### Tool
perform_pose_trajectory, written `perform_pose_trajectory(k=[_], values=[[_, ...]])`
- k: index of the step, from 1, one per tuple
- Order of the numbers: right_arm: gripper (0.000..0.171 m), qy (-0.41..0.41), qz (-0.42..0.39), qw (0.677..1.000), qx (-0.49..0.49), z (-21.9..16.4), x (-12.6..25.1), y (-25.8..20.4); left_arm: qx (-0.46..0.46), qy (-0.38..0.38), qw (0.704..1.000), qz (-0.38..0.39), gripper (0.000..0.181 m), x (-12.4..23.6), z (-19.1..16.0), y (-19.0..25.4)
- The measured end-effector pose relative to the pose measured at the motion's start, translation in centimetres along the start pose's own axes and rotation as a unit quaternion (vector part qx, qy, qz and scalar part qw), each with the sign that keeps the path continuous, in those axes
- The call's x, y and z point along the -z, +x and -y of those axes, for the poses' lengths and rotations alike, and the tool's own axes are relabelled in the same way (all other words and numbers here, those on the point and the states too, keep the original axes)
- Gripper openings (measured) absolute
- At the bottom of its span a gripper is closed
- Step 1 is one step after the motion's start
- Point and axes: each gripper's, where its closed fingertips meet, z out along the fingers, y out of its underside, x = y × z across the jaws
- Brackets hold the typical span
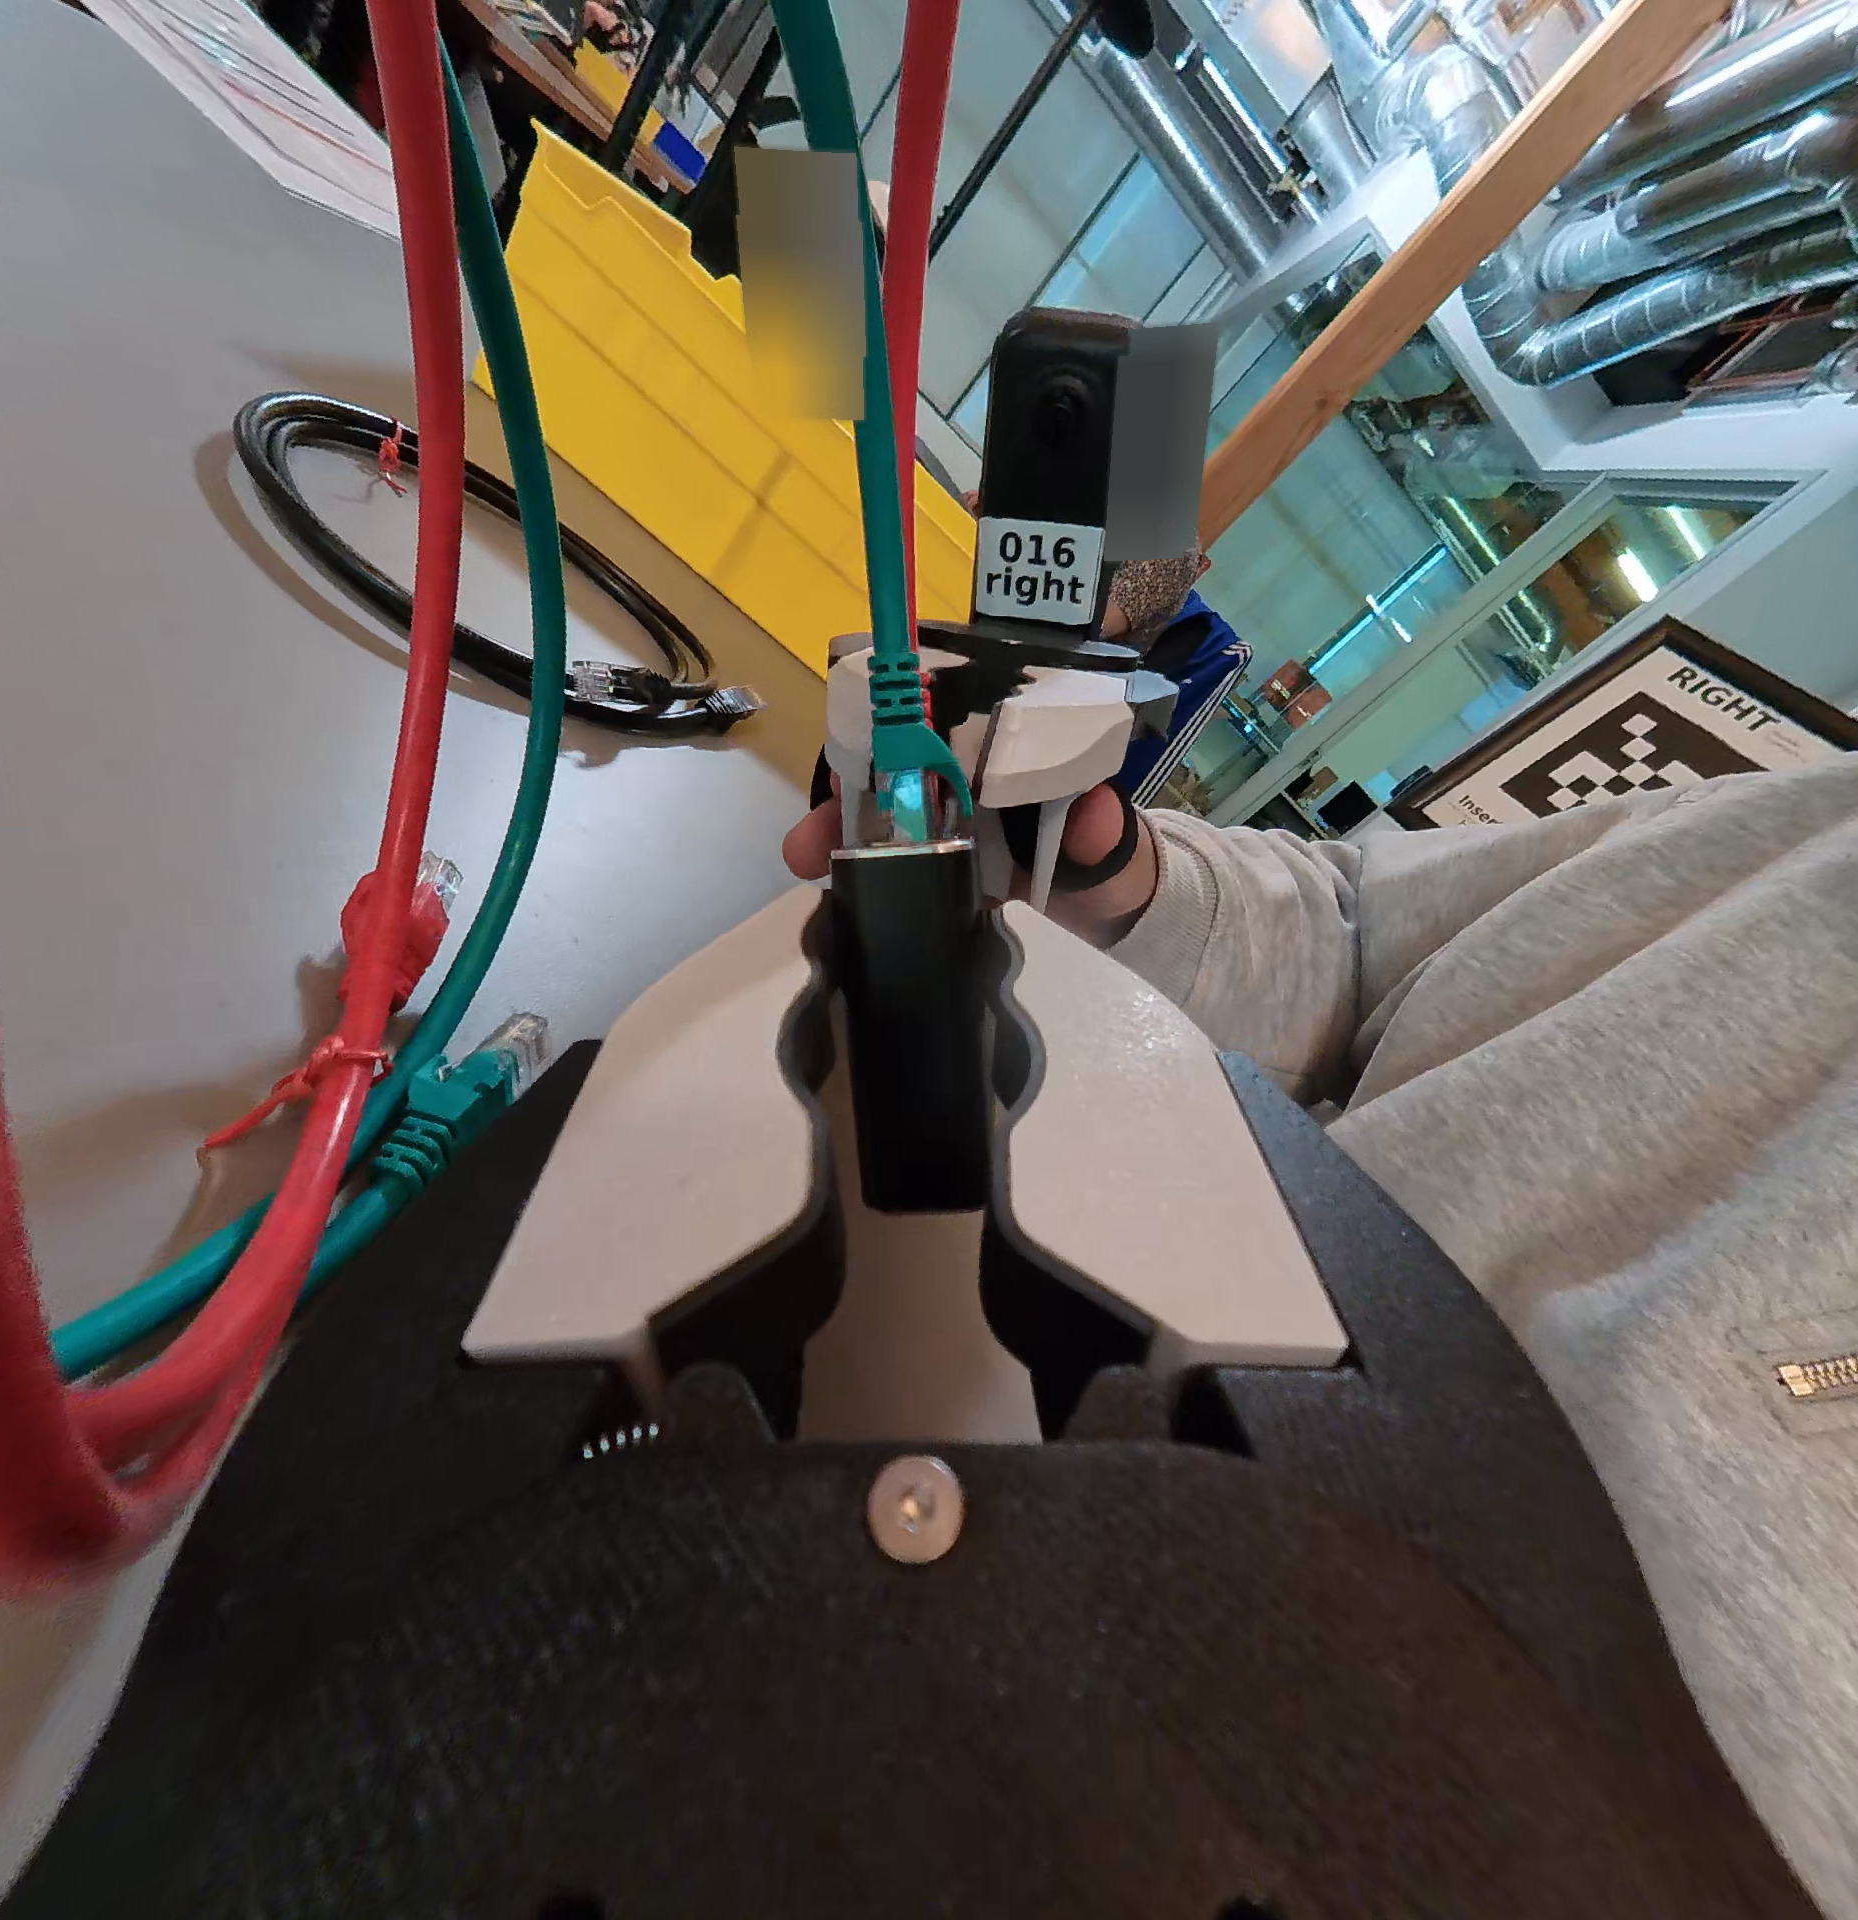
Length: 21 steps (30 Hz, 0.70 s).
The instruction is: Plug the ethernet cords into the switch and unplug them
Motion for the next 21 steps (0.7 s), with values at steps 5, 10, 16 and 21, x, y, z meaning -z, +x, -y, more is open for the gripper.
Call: perform_pose_trajectory(k=[5,10,16,21], values=[[0.017,0.015,0.036,0.998,-0.043,0.2,0.1,-0.5,0.041,0.031,0.998,-0.031,0.025,-0.2,0.7,0.9],[0.016,0.006,0.032,0.999,-0.043,0.1,0.2,-0.2,0.065,0.039,0.997,-0.026,0.024,-0.4,0.7,0.7],[0.016,0.014,0.02,0.999,-0.021,0.3,0.0,-0.2,0.135,0.049,0.988,-0.05,0.025,-0.5,0.7,1.0],[0.017,0.011,0.004,1.0,0.025,1.0,-0.1,-0.5,0.185,0.075,0.977,-0.077,0.025,-0.9,1.0,1.6]])
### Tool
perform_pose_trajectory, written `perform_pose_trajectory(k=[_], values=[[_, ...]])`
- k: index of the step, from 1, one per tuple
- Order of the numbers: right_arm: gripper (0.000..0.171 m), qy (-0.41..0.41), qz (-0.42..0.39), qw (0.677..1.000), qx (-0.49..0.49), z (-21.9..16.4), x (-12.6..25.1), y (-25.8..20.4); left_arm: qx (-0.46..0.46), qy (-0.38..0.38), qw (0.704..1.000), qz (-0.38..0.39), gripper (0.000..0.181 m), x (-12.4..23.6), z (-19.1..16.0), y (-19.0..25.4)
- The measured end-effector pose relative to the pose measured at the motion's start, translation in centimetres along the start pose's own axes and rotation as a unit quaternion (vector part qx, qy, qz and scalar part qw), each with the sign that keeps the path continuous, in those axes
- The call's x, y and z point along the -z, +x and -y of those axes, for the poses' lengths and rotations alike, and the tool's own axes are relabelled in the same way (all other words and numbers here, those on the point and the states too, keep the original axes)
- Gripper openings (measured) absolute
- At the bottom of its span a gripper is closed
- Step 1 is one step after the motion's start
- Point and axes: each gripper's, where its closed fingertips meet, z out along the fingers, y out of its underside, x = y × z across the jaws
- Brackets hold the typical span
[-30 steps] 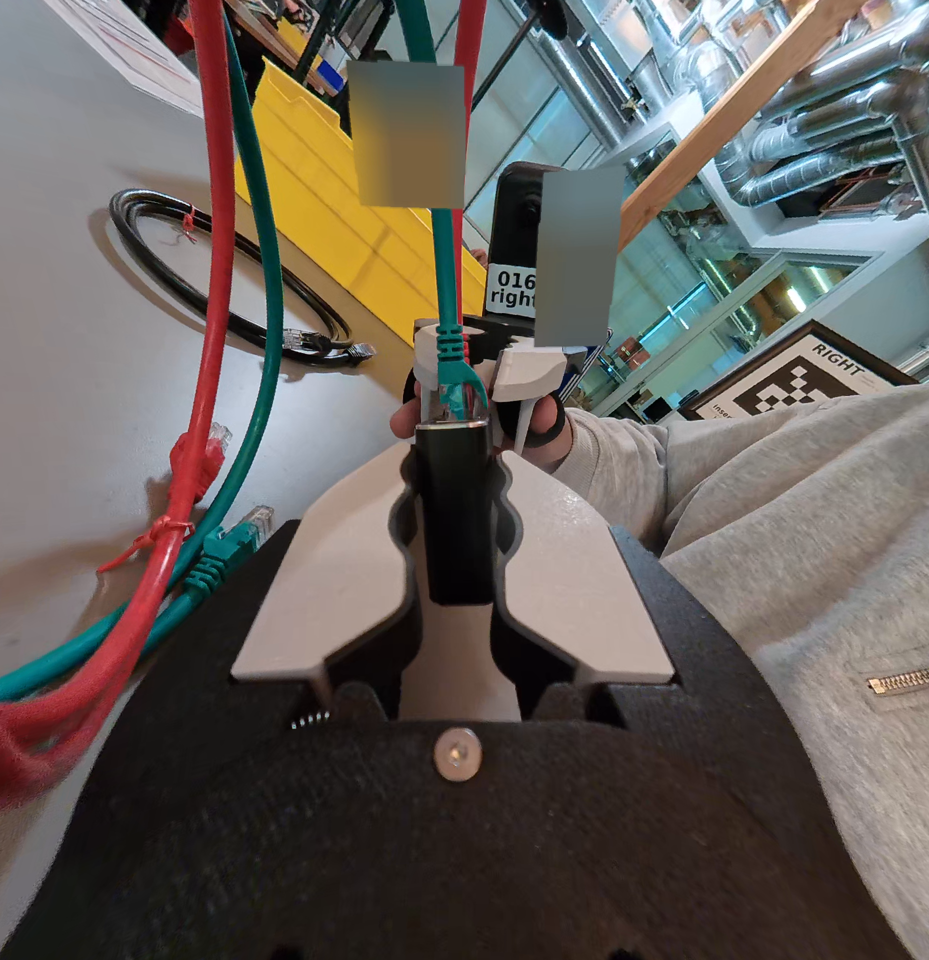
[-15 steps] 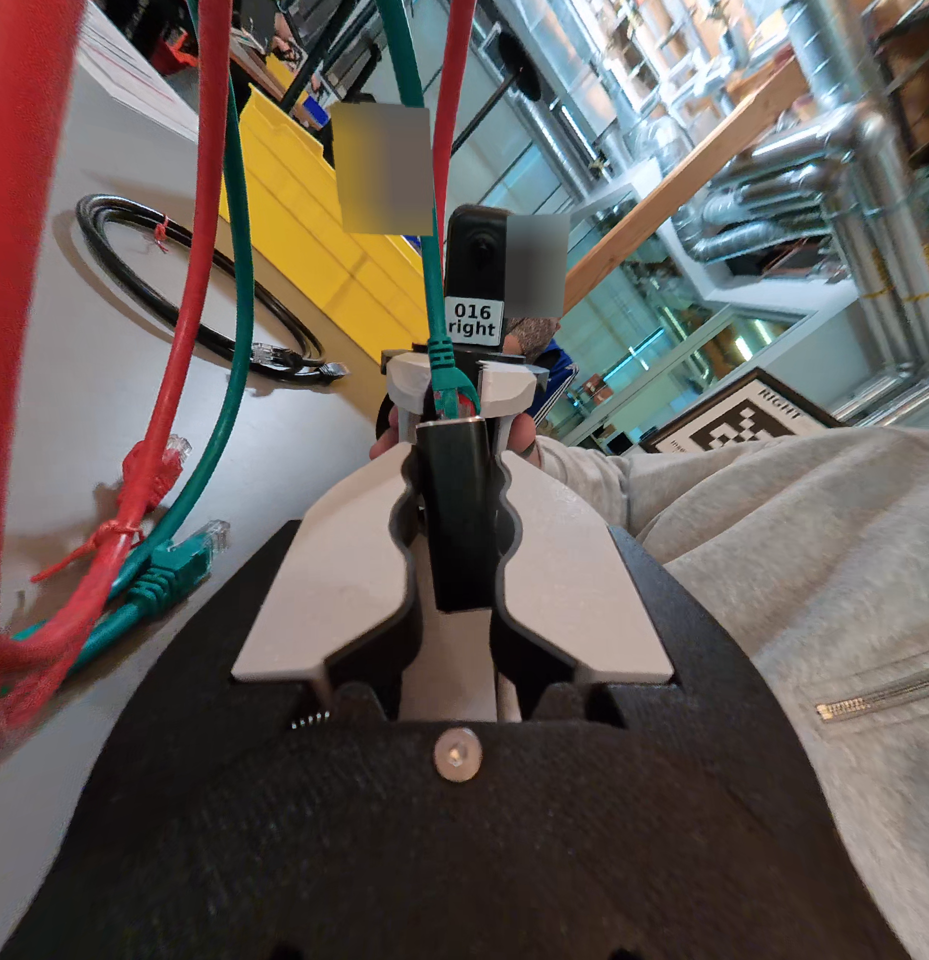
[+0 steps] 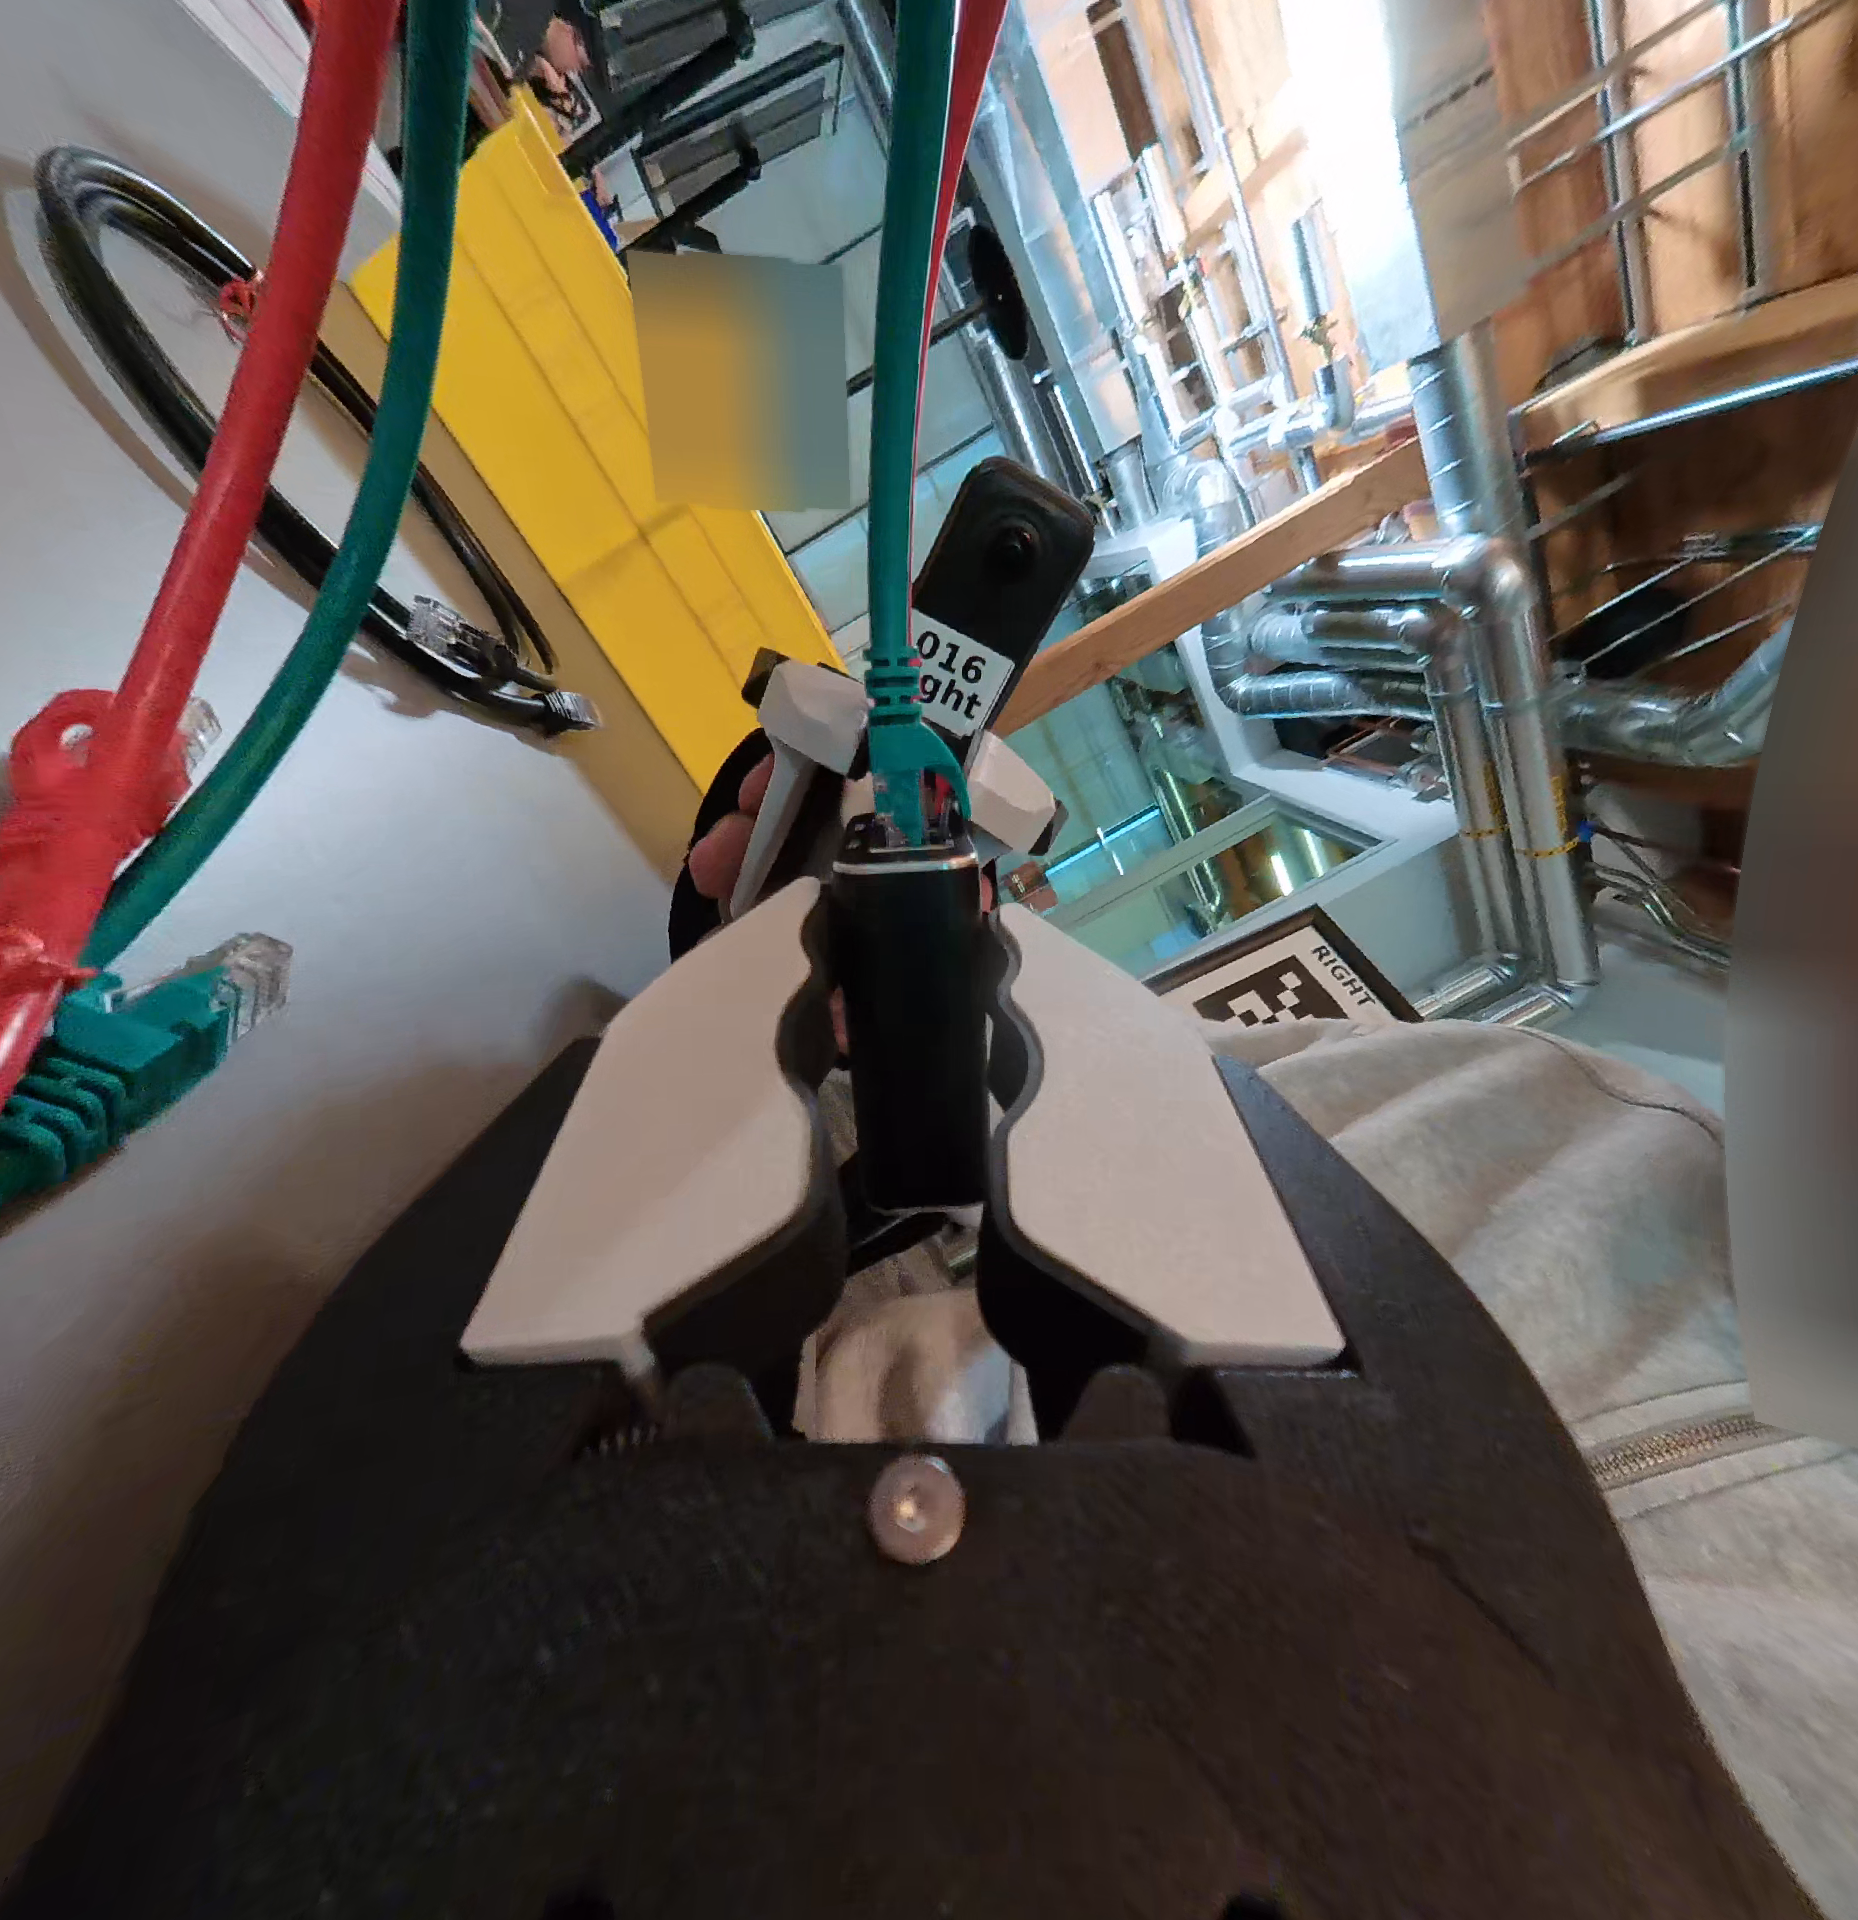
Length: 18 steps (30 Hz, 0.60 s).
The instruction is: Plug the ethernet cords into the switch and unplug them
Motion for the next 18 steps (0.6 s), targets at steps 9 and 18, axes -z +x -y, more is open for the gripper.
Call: perform_pose_trajectory(k=[9,18], values=[[0.016,-0.006,-0.044,0.995,0.089,1.3,0.2,-0.2,-0.005,0.011,1.0,0.006,0.026,-0.4,0.6,0.6],[0.015,0.074,-0.032,0.997,-0.012,2.5,-0.1,-0.7,-0.041,0.006,0.999,0.01,0.026,-0.5,0.9,1.4]])
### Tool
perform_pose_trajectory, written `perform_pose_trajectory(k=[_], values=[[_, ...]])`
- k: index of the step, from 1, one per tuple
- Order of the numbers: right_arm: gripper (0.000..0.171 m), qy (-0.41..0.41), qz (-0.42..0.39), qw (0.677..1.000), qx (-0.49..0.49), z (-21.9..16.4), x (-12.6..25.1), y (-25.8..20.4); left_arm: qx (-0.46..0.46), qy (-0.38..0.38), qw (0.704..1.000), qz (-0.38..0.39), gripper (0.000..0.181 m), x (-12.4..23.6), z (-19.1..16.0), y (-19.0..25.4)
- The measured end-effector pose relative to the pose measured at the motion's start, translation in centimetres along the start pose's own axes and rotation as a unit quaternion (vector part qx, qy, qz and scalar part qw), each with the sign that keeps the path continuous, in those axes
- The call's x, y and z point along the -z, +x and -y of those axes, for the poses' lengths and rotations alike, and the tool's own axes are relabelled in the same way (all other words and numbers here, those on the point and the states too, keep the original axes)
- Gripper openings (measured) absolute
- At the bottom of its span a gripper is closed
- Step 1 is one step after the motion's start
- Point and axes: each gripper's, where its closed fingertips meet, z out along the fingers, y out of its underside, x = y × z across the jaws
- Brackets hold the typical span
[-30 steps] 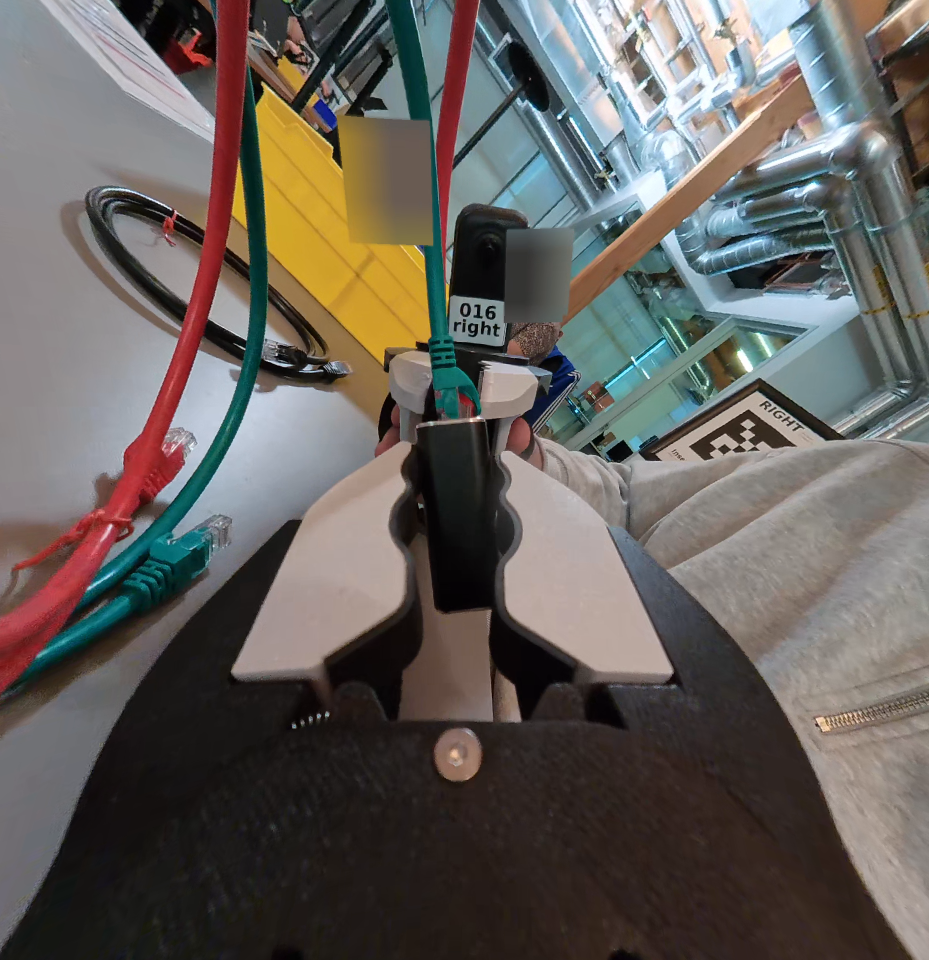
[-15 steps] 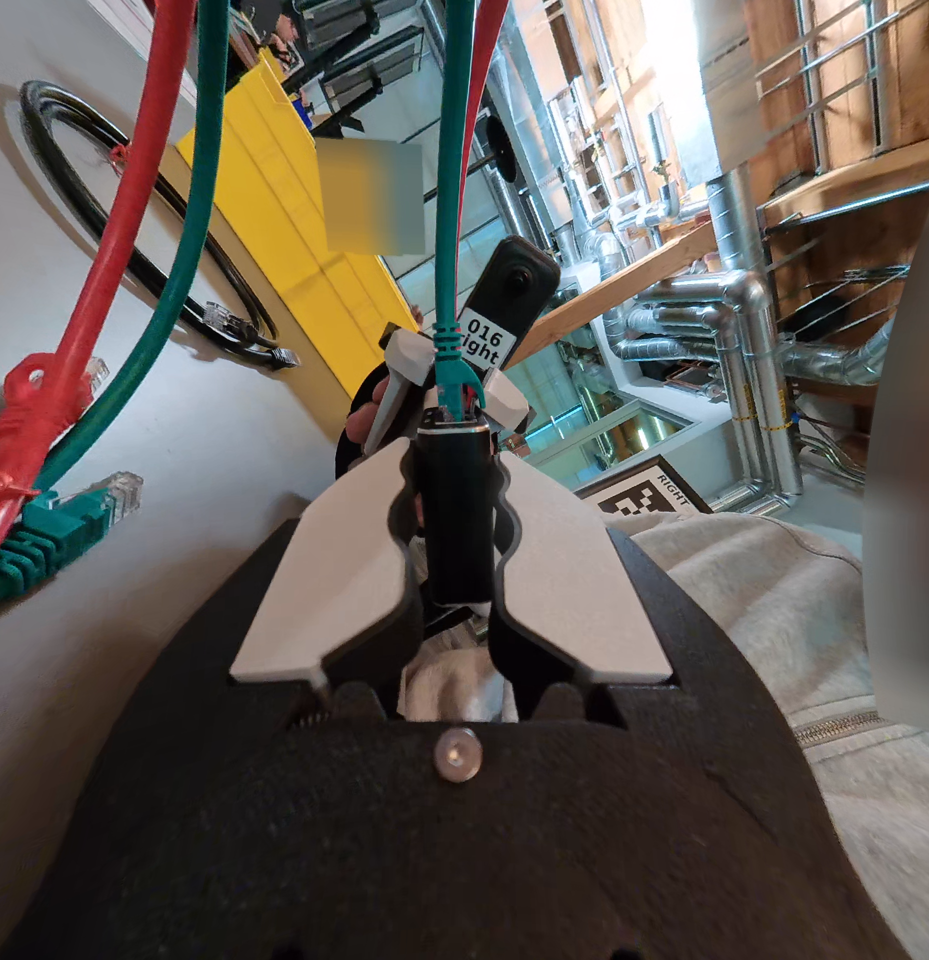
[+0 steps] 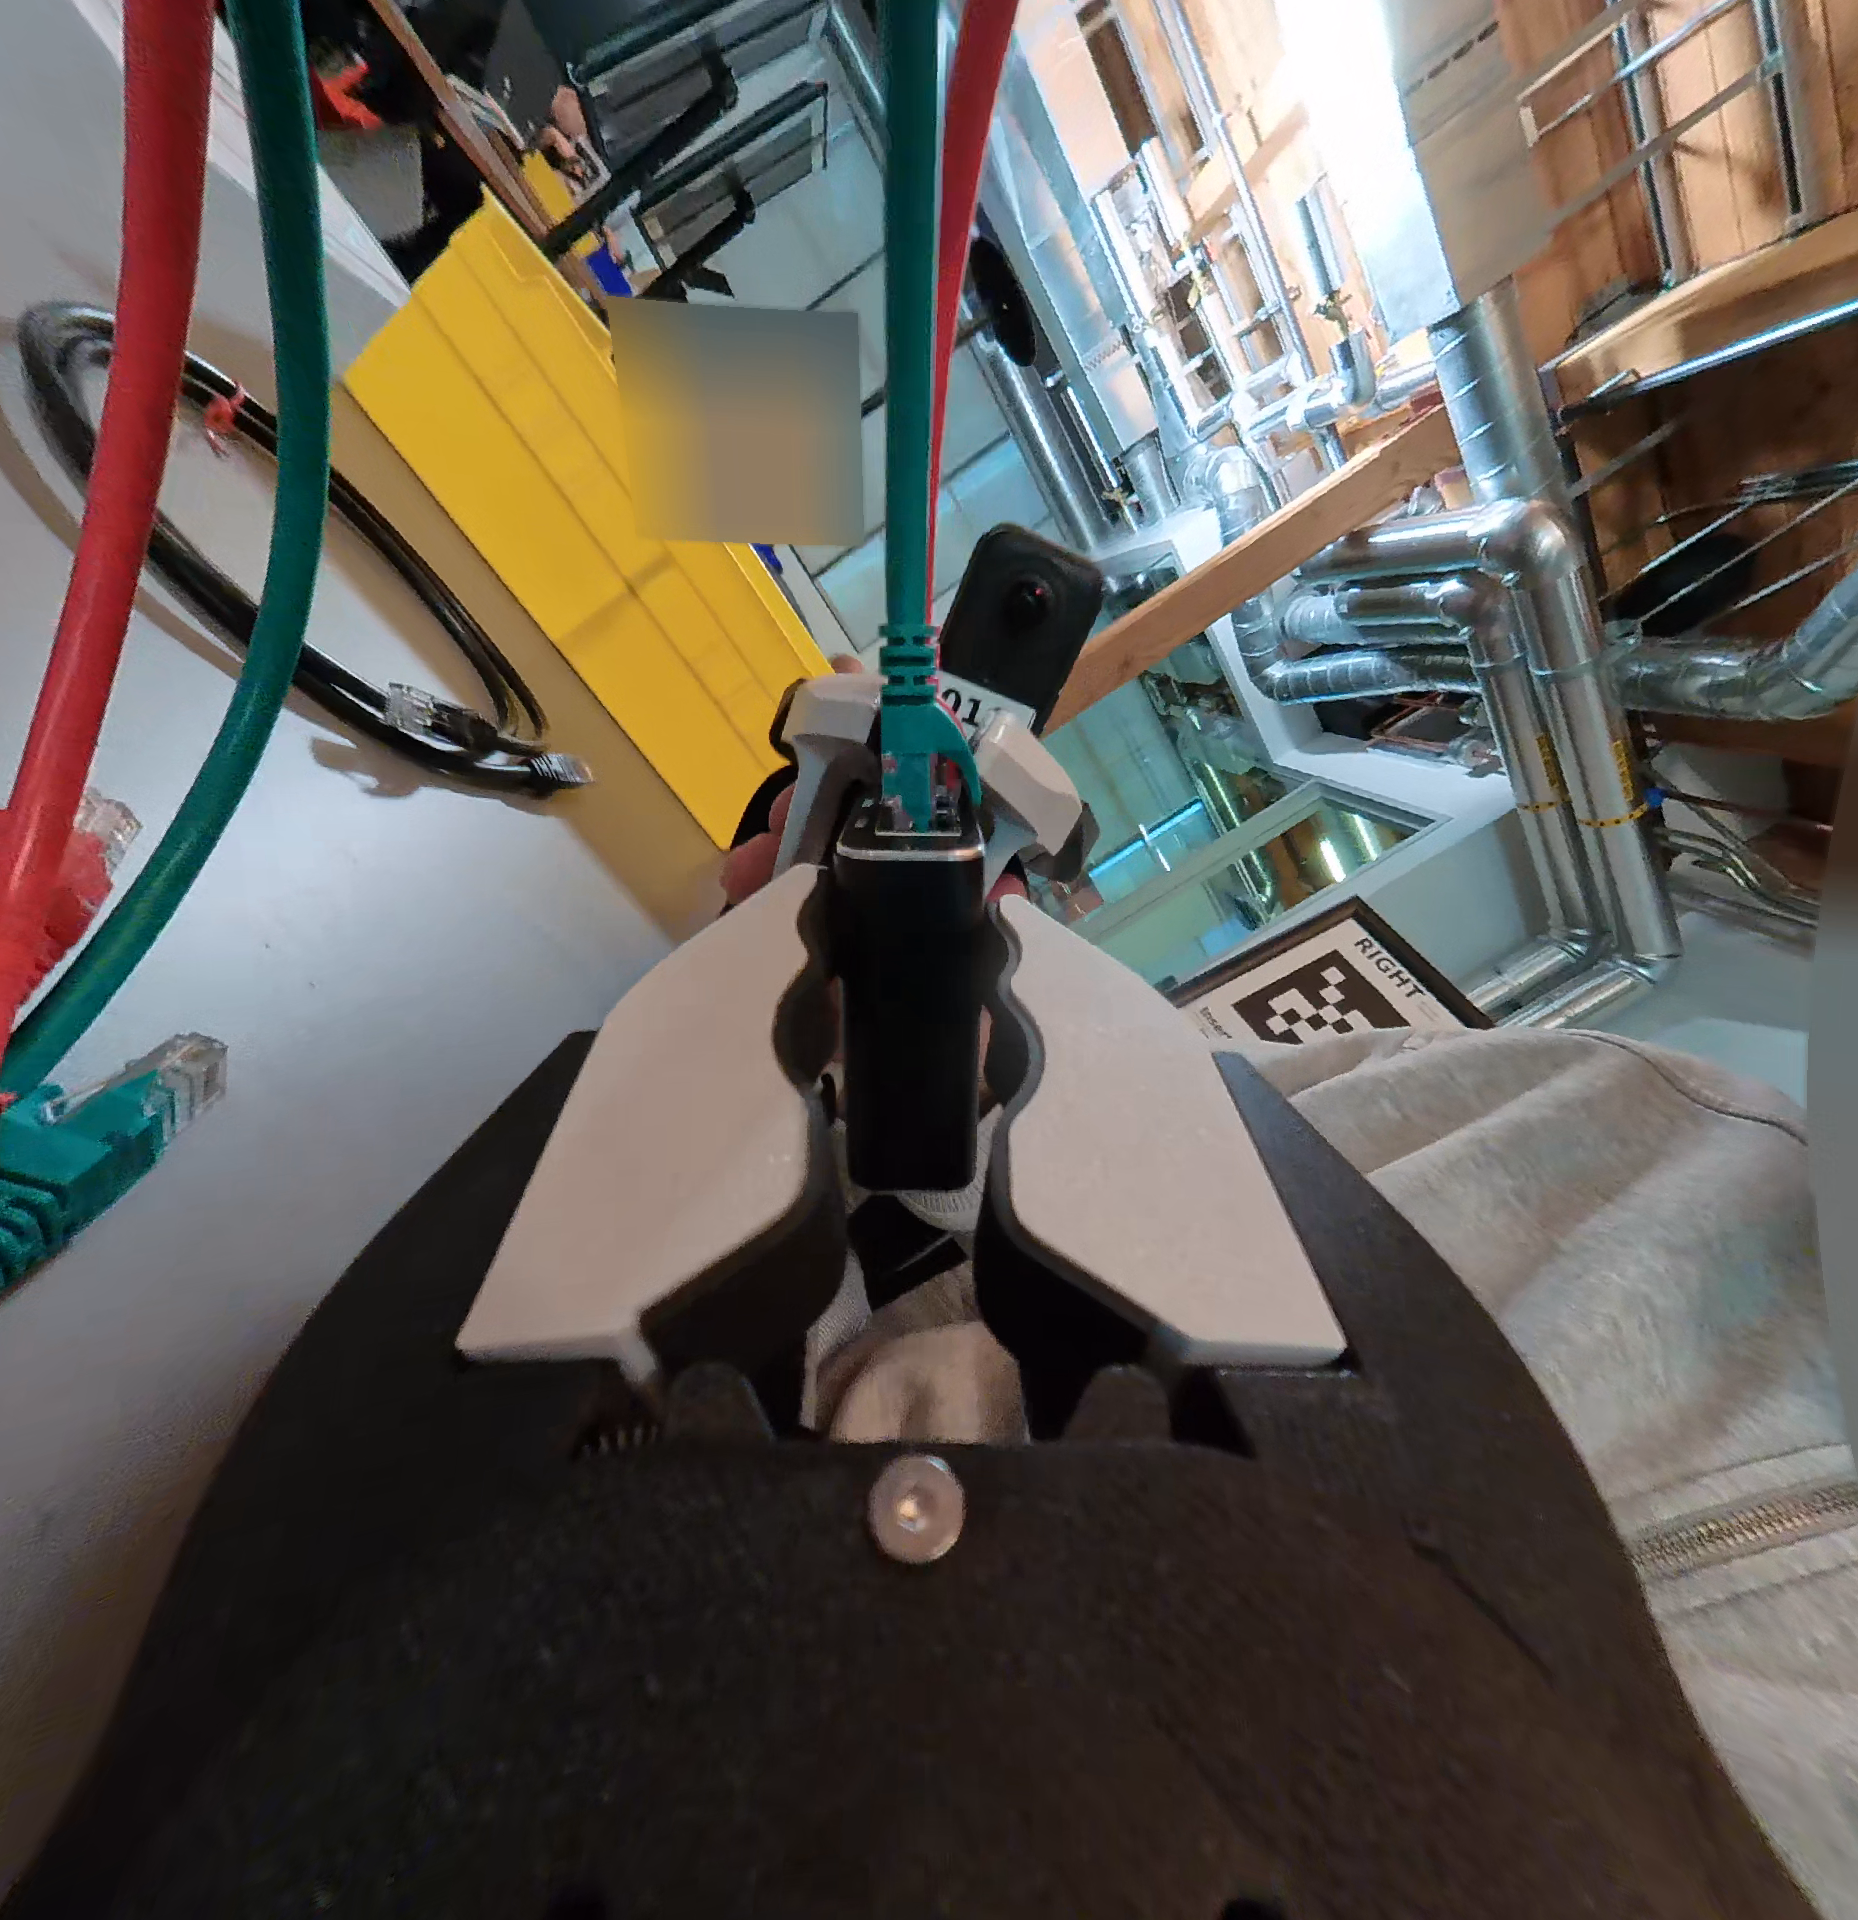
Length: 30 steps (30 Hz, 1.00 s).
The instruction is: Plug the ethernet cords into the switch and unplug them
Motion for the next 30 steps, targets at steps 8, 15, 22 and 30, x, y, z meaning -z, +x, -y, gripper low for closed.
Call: perform_pose_trajectory(k=[8,15,22,30], values=[[0.016,-0.084,-0.065,0.968,0.228,0.0,0.0,0.0,0.008,0.02,1.0,0.015,0.026,0.0,0.1,-0.1],[0.015,-0.065,-0.045,0.988,0.134,0.2,0.5,-0.2,0.025,0.044,0.999,0.001,0.026,-0.5,-0.1,0.5],[0.014,0.105,-0.135,0.985,0.026,7.6,8.4,5.9,0.012,-0.063,0.998,-0.014,0.025,-3.4,-7.1,2.7],[0.013,0.164,-0.132,0.973,0.096,10.1,11.6,3.8,-0.072,-0.095,0.992,-0.031,0.026,-2.3,-5.7,4.4]])
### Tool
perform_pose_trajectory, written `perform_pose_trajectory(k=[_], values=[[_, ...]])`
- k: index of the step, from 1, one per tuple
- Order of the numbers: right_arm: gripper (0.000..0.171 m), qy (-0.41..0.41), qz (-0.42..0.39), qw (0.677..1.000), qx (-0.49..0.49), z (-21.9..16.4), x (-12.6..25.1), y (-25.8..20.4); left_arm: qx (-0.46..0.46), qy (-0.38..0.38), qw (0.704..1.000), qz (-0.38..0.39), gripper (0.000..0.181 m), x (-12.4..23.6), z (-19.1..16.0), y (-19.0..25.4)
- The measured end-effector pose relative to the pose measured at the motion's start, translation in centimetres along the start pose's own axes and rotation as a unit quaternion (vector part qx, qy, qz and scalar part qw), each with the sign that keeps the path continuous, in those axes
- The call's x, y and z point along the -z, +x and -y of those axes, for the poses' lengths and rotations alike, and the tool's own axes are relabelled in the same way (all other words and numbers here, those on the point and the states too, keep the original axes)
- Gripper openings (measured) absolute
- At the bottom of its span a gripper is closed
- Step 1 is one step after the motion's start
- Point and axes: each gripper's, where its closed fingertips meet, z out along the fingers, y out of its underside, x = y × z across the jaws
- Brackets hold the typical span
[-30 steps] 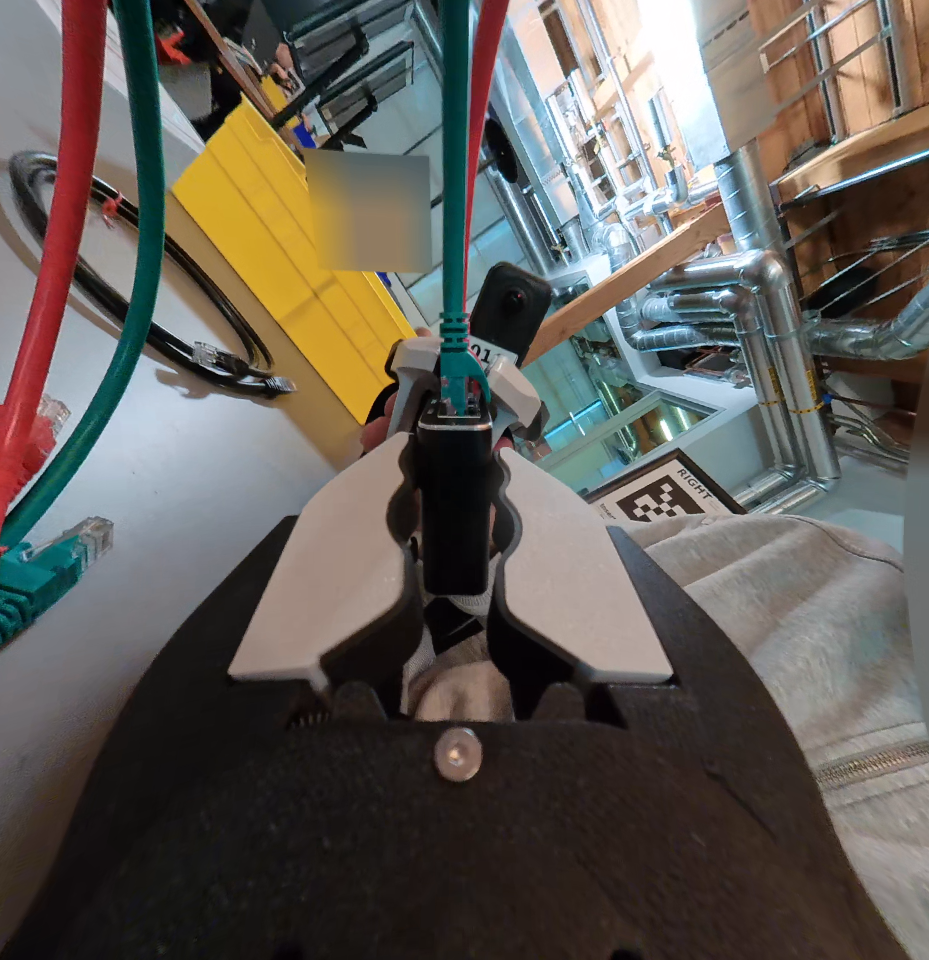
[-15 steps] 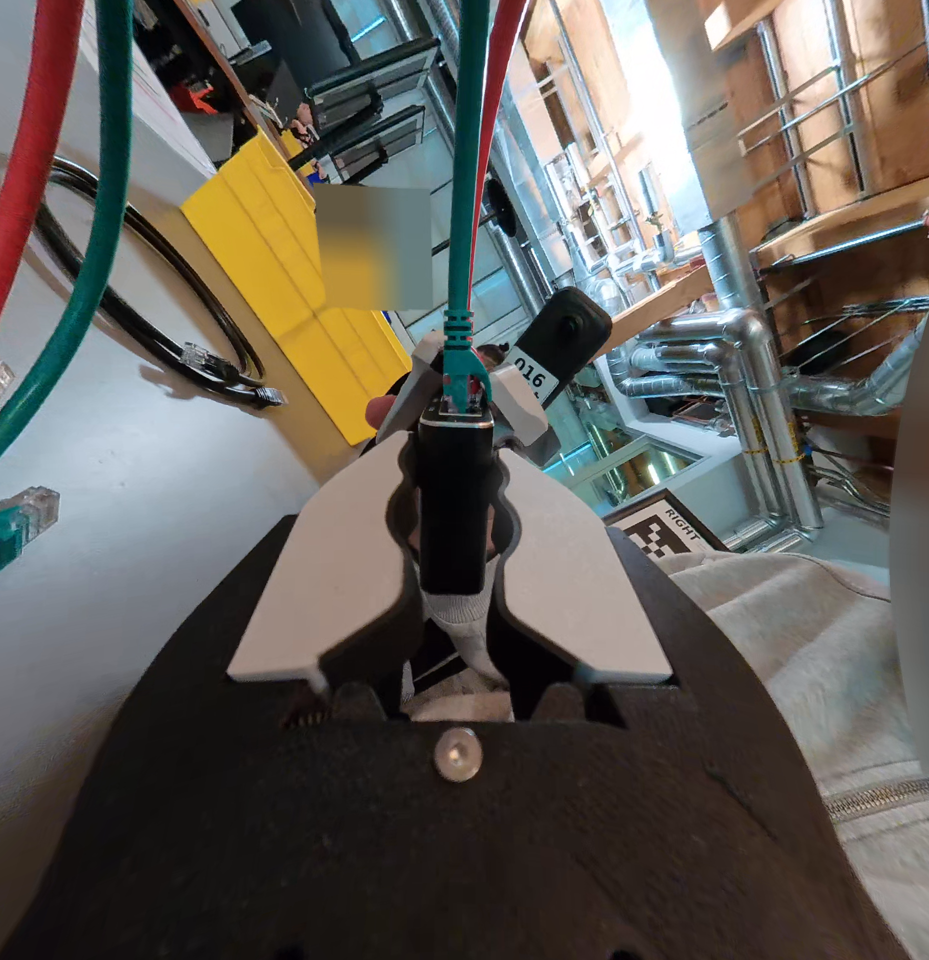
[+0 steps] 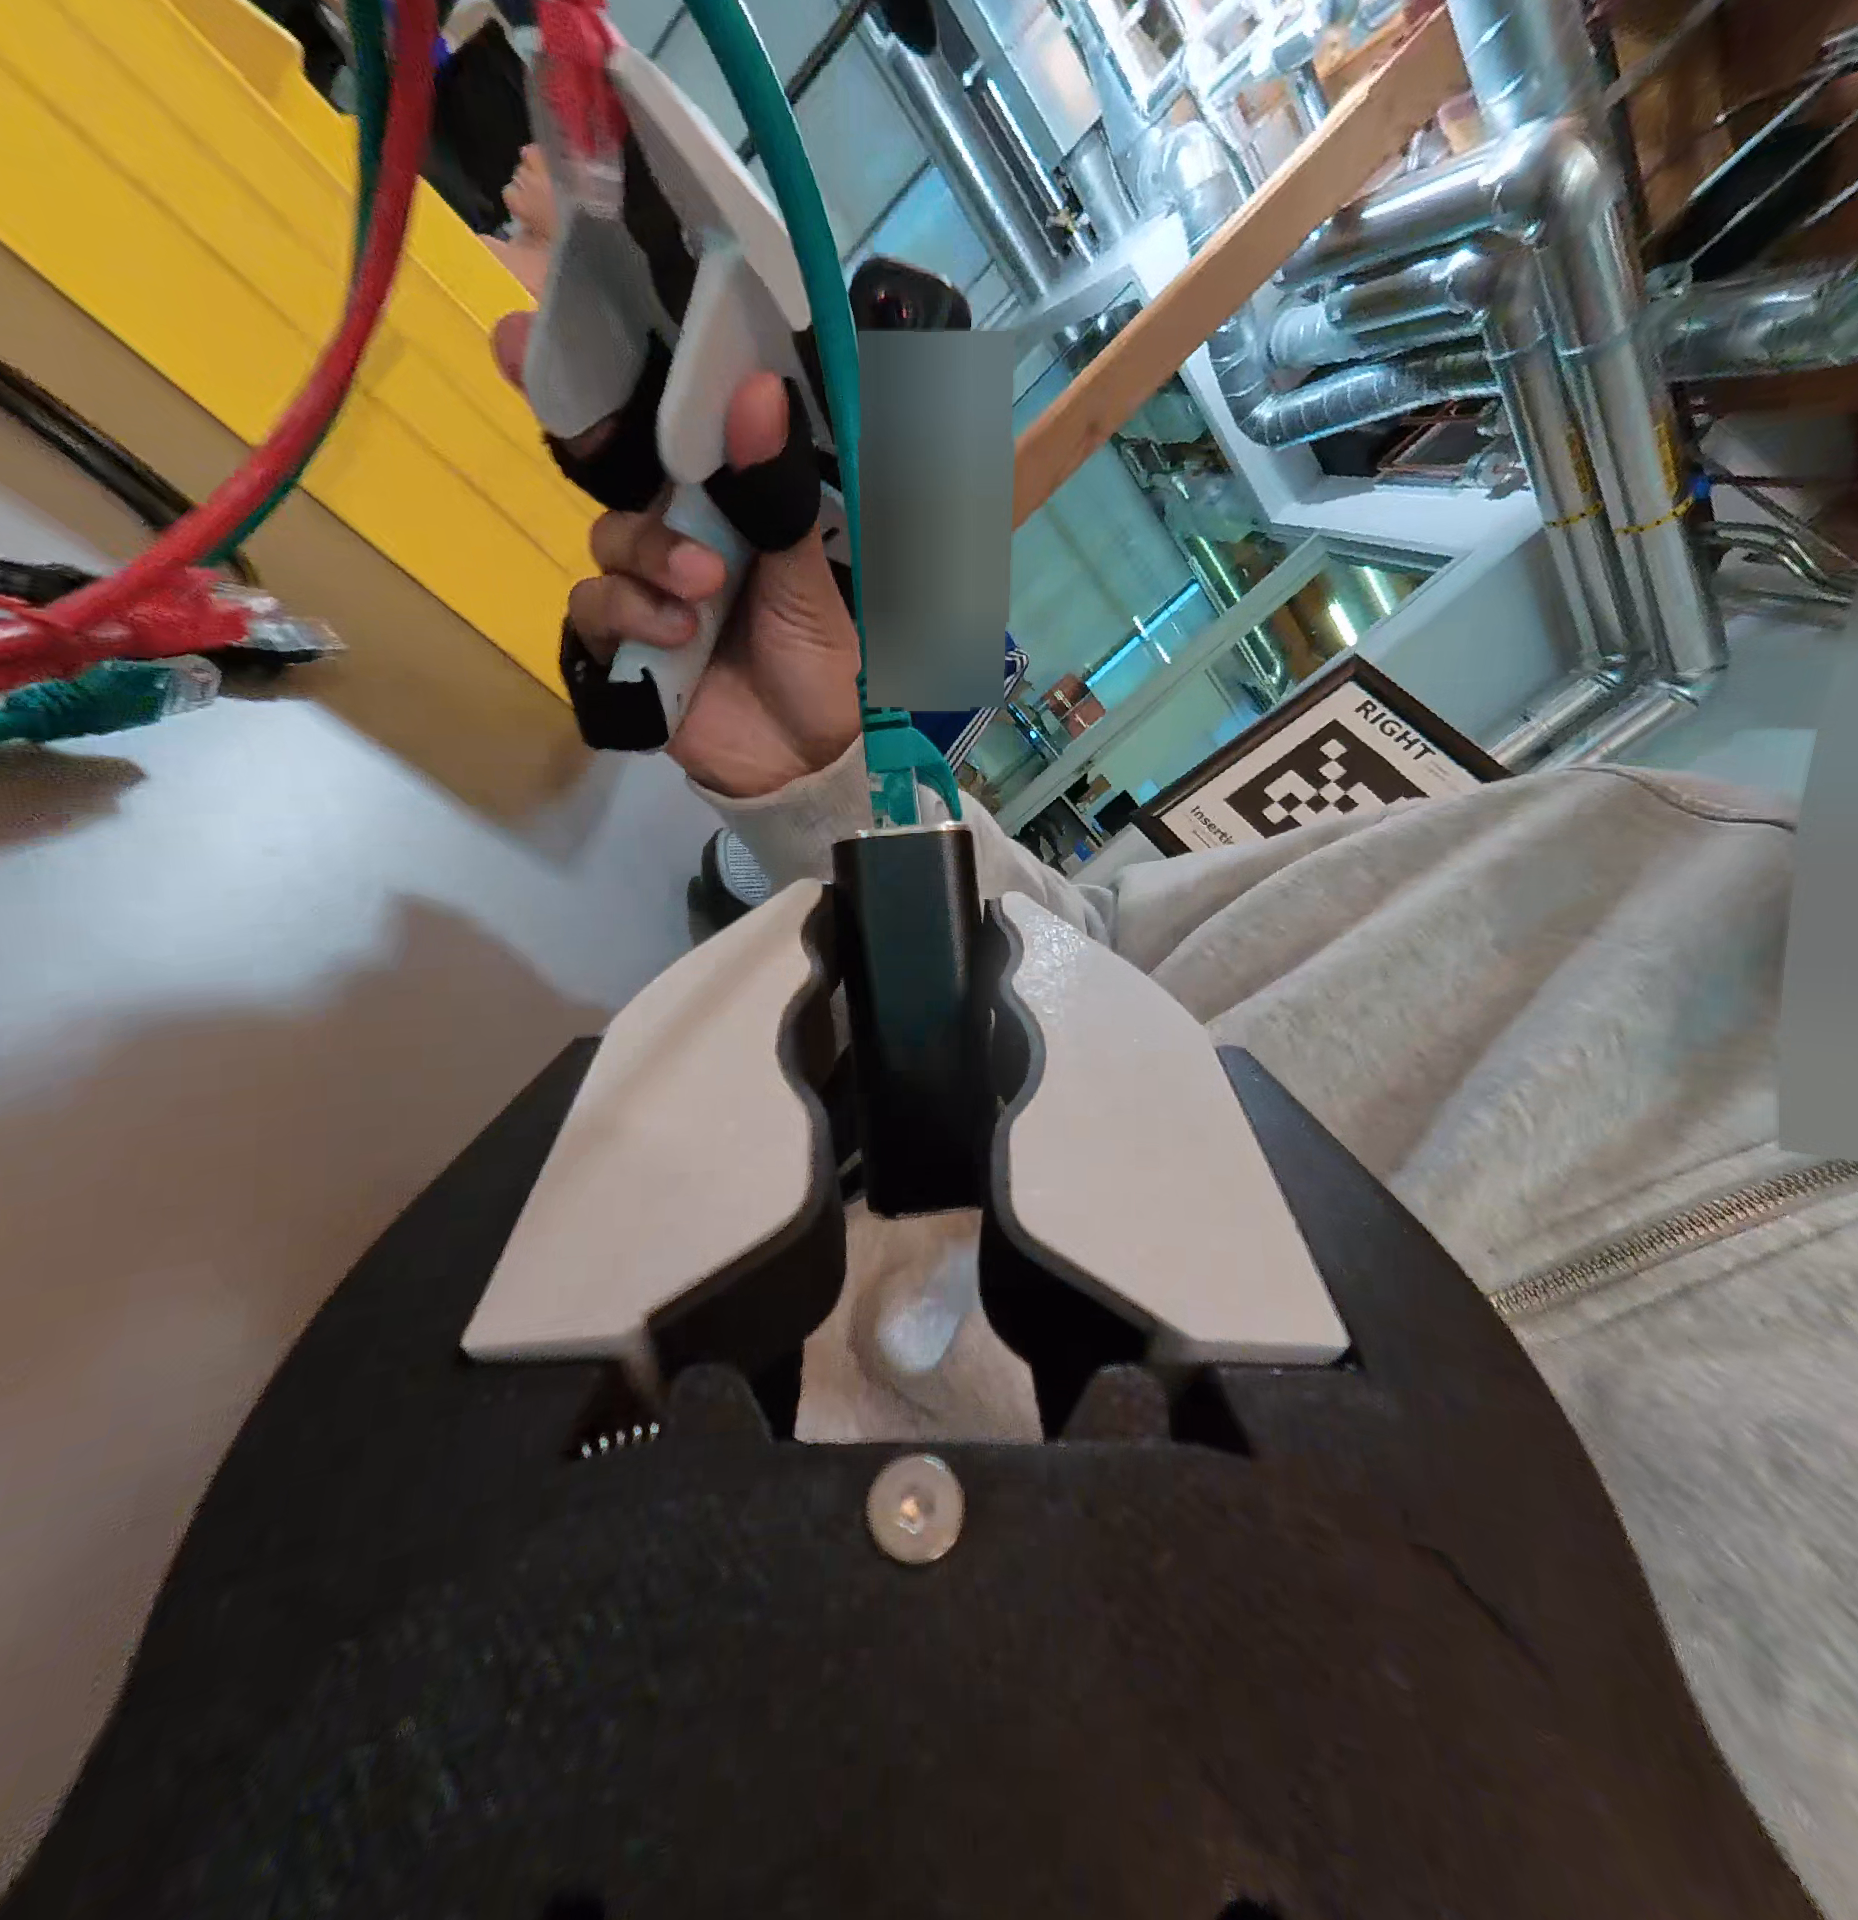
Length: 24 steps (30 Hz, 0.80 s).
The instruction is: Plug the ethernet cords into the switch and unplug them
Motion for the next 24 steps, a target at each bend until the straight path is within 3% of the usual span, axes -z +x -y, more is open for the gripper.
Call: perform_pose_trajectory(k=[5,10,13,17,20,24], values=[[0.013,0.088,0.039,0.994,-0.048,4.3,2.1,-0.5,0.042,0.038,0.997,0.047,0.025,2.8,0.2,-3.0],[0.013,0.113,0.087,0.989,0.036,7.2,2.2,-5.5,0.041,0.046,0.996,0.057,0.025,4.0,0.7,-4.1],[0.013,0.168,0.061,0.982,0.054,10.3,3.9,-6.0,0.018,0.061,0.995,0.072,0.024,5.1,1.5,-4.1],[0.013,0.218,0.018,0.974,0.054,12.6,6.4,-4.9,-0.001,0.175,0.984,0.019,0.024,8.6,5.5,-2.2],[0.013,0.236,-0.001,0.97,0.06,13.9,7.5,-4.5,-0.021,0.243,0.969,0.025,0.02,11.9,7.8,-1.9],[0.013,0.229,-0.03,0.971,0.069,14.4,8.2,-3.5,-0.054,0.245,0.966,0.068,0.02,13.7,8.4,-2.4]])
